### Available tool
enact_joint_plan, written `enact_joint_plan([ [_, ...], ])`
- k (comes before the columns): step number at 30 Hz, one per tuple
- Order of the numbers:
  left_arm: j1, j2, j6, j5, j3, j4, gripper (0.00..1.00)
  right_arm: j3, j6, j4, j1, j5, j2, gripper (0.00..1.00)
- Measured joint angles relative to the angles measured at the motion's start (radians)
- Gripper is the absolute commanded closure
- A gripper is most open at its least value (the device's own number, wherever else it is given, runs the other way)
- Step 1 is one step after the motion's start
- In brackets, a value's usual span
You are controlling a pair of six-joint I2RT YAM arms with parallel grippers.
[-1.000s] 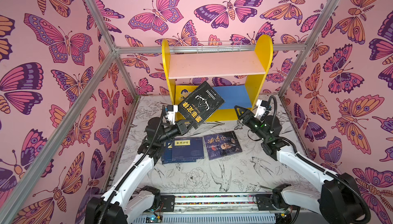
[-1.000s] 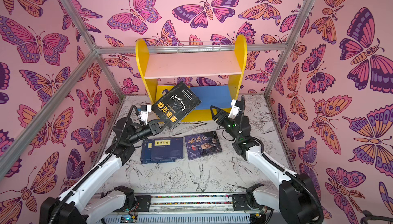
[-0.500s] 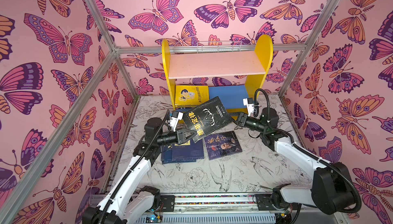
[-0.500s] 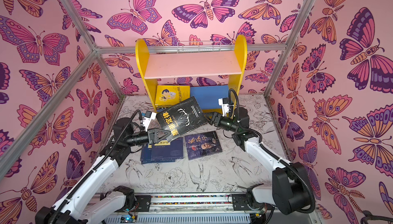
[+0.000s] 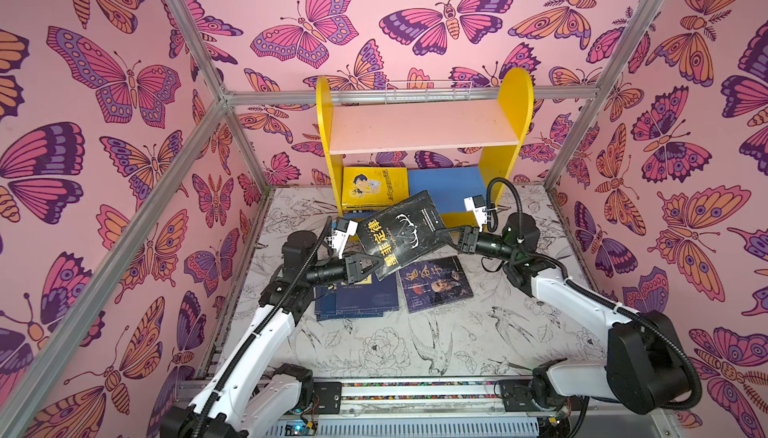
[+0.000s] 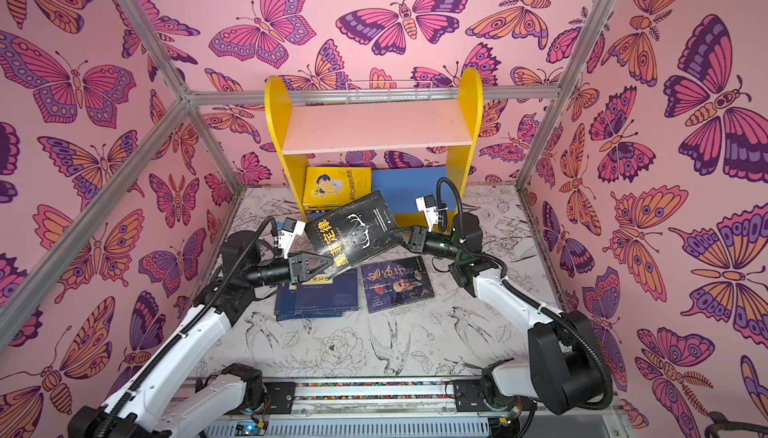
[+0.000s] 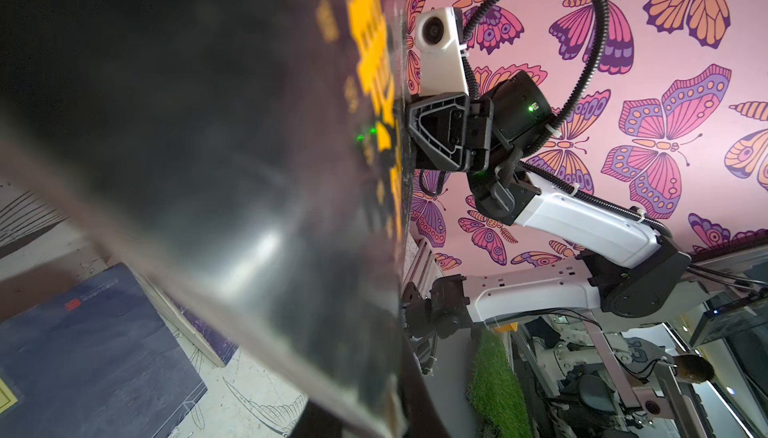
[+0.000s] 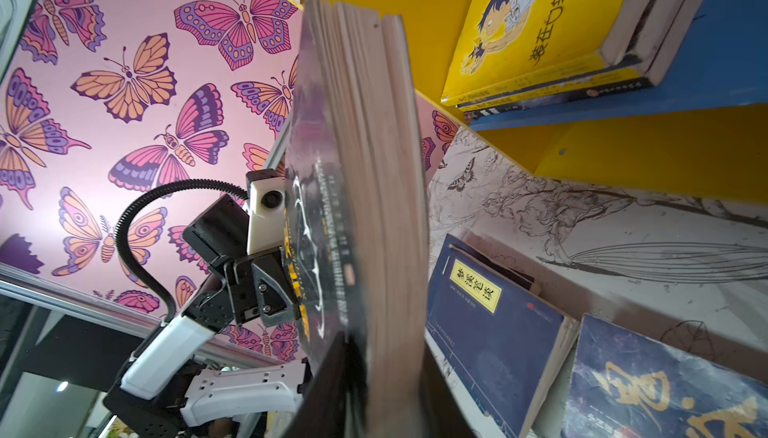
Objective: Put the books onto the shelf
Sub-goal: 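Lift the black book toward the shelf with the right gripper, left supporting, then carry the black book onto the blue shelf with the right gripper while left withdraws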
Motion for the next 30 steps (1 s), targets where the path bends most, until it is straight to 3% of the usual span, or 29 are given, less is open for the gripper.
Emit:
enact_joint_plan([
  [2,0.000,0.000,0.003,-0.012,0.000,-0.011,0.89,-0.006,0.003,0.007,0.000,0.002,-0.010,0.95],
  [4,0.000,0.000,0.006,-0.046,-0.001,-0.013,0.58,-0.011,0.005,0.015,0.003,0.019,-0.025,0.99],
  [6,0.010,-0.002,0.007,-0.132,-0.001,-0.024,0.35,-0.018,0.004,0.021,0.007,0.051,-0.038,1.00],
  [8,0.026,-0.009,-0.001,-0.243,-0.001,-0.050,0.25,-0.032,0.005,0.032,0.006,0.097,-0.042,1.00],
  [13,0.074,-0.057,-0.047,-0.628,-0.001,-0.219,0.24,-0.052,0.021,0.048,0.006,0.238,-0.033,1.00],
  [17,0.132,-0.069,-0.089,-0.828,-0.003,-0.362,0.24,-0.052,0.036,0.110,0.006,0.330,-0.023,1.00],
  [22,0.153,-0.098,-0.125,-0.922,-0.039,-0.436,0.24,-0.049,0.065,0.174,0.005,0.402,0.027,1.00],
  [30,0.162,-0.080,-0.150,-0.944,-0.065,-0.475,0.25,0.028,0.147,0.294,0.006,0.483,0.221,1.00],
])
